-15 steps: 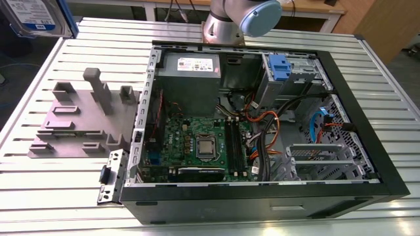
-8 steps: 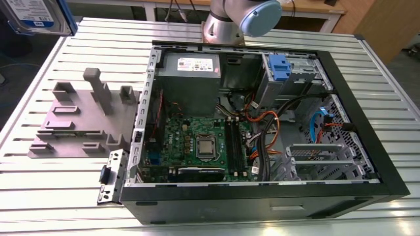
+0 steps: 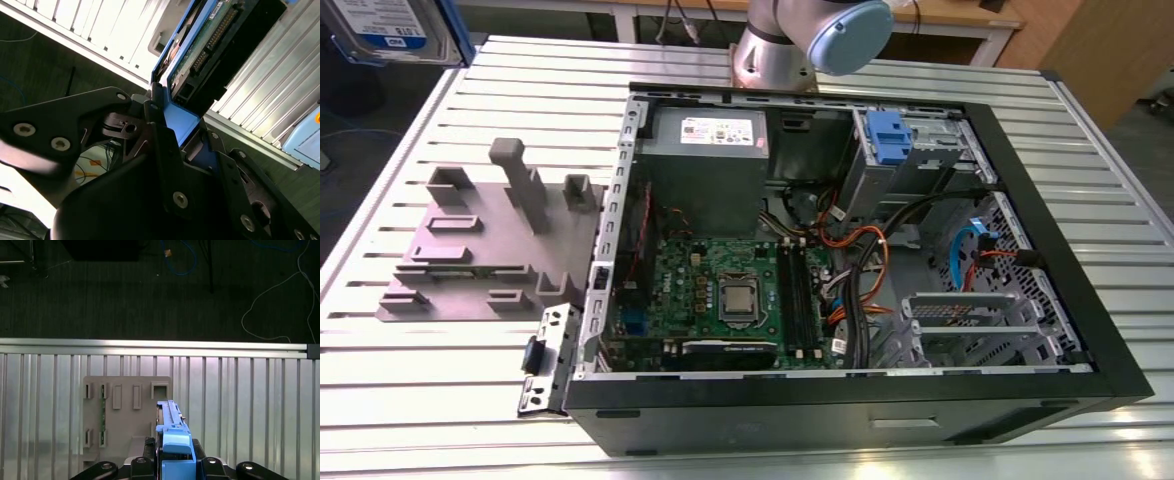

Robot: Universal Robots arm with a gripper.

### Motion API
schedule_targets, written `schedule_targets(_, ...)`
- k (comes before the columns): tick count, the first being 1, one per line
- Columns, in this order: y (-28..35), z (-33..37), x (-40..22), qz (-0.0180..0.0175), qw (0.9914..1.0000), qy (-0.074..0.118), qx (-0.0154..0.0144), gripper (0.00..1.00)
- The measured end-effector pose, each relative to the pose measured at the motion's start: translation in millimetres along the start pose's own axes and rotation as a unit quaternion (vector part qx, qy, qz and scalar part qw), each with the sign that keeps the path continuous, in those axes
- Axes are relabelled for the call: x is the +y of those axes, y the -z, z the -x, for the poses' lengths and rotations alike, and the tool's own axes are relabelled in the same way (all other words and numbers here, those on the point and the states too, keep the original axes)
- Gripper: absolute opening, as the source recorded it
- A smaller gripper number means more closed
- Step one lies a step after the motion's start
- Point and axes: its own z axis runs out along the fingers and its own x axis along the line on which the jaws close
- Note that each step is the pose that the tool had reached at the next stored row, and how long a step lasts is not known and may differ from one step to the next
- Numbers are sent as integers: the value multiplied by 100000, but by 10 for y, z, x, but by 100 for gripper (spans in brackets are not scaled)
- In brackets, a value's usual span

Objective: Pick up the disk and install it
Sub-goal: 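Pick up the disk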

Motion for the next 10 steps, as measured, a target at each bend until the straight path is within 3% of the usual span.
schedule_targets(10, 2, 0, 0, -1, 100000, -2, -2, 36)
